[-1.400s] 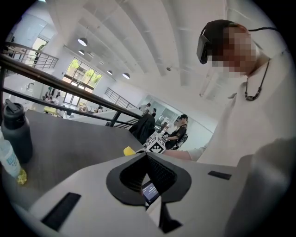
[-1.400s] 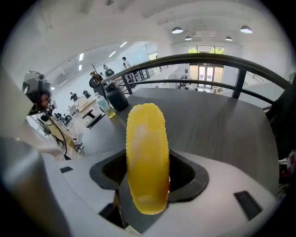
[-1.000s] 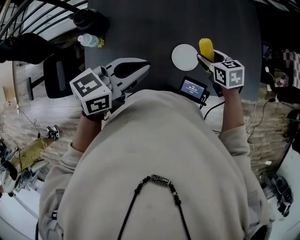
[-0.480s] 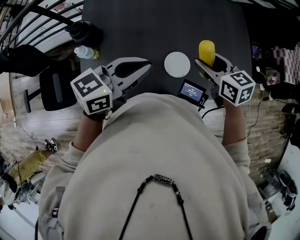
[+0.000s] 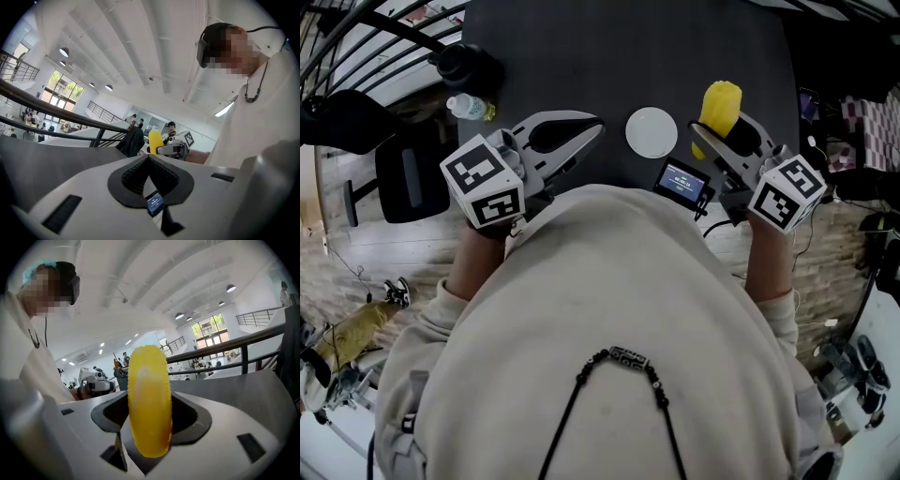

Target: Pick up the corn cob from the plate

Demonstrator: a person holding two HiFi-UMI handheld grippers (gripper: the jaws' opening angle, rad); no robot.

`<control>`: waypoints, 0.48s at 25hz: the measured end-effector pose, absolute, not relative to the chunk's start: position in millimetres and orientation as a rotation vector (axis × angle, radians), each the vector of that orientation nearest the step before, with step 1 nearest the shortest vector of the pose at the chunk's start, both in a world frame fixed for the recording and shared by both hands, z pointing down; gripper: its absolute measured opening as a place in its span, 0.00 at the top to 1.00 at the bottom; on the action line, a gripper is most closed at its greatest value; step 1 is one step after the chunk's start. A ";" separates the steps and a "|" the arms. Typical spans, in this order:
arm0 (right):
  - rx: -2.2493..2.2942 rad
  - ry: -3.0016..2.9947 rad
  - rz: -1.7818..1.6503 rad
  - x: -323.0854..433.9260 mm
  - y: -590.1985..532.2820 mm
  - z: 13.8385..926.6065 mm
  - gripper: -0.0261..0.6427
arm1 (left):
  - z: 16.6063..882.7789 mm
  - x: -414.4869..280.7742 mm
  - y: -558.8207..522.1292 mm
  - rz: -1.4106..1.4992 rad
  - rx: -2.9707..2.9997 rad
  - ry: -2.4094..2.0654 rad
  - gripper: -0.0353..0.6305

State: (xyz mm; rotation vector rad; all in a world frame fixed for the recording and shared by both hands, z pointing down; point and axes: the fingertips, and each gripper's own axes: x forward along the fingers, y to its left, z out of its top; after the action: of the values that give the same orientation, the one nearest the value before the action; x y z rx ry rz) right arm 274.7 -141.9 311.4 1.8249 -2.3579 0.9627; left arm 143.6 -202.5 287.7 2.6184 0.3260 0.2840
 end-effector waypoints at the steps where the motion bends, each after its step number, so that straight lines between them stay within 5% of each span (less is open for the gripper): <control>1: 1.822 -2.366 0.954 274.3 -143.7 310.4 0.57 | 288.1 143.2 -202.6 0.287 2.619 0.321 0.95; 12: 1.762 -2.444 0.938 265.9 -153.0 303.7 0.57 | 290.7 134.5 -199.8 0.294 2.614 0.276 0.95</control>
State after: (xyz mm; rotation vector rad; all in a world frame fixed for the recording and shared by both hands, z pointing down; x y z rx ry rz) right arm 265.9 -153.0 303.7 1.7618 -2.4440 0.9376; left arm 134.5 -199.8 290.7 2.6140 0.2756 0.2945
